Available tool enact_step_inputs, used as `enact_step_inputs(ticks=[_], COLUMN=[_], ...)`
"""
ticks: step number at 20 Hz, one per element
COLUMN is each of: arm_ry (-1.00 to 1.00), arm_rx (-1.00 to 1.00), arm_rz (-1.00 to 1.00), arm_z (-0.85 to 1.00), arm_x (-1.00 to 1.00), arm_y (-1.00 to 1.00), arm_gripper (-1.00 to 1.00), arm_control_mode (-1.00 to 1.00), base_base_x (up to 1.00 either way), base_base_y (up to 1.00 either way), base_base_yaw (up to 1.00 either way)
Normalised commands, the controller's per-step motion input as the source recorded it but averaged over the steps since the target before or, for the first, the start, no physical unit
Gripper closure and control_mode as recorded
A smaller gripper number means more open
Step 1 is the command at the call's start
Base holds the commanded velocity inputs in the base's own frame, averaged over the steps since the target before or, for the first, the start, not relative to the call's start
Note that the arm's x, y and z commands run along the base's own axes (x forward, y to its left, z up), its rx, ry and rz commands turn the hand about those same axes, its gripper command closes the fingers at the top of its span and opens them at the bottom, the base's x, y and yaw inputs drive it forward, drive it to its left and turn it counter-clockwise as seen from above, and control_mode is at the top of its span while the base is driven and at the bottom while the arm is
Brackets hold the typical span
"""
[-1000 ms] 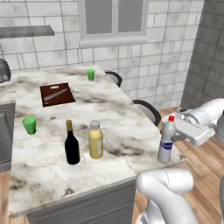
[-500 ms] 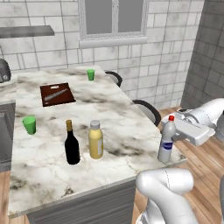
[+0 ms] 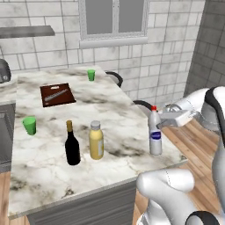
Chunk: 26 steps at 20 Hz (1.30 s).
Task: Place the drinks on the dining counter in a tight cluster.
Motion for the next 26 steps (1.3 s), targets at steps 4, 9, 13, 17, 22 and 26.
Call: enact_step_inputs(ticks=[4, 9, 13, 17, 22, 26], arm_ry=[0.16, -0.05, -0.14, -0.13, -0.07, -0.01], arm_rx=[-0.12, 0.00, 0.00, 0.00, 0.01, 0.04], arm_rz=[0.06, 0.13, 0.08, 0.02, 0.00, -0.01], arm_z=[0.12, -0.03, -0.18, -0.22, -0.43, -0.20], arm_x=[0.39, 0.35, 0.41, 0.23, 0.00, 0.00], arm_y=[-0.06, -0.23, 0.00, 0.05, 0.10, 0.14], arm_gripper=[1.00, 1.00, 1.00, 1.00, 1.00, 1.00], arm_control_mode=[-1.00, -1.00, -1.00, -1.00, -1.00, -1.00], base_base_x=[0.00, 0.00, 0.00, 0.00, 0.00, 0.00], base_base_y=[0.00, 0.00, 0.00, 0.00, 0.00, 0.00], base_base_yaw=[0.00, 0.00, 0.00, 0.00, 0.00, 0.00])
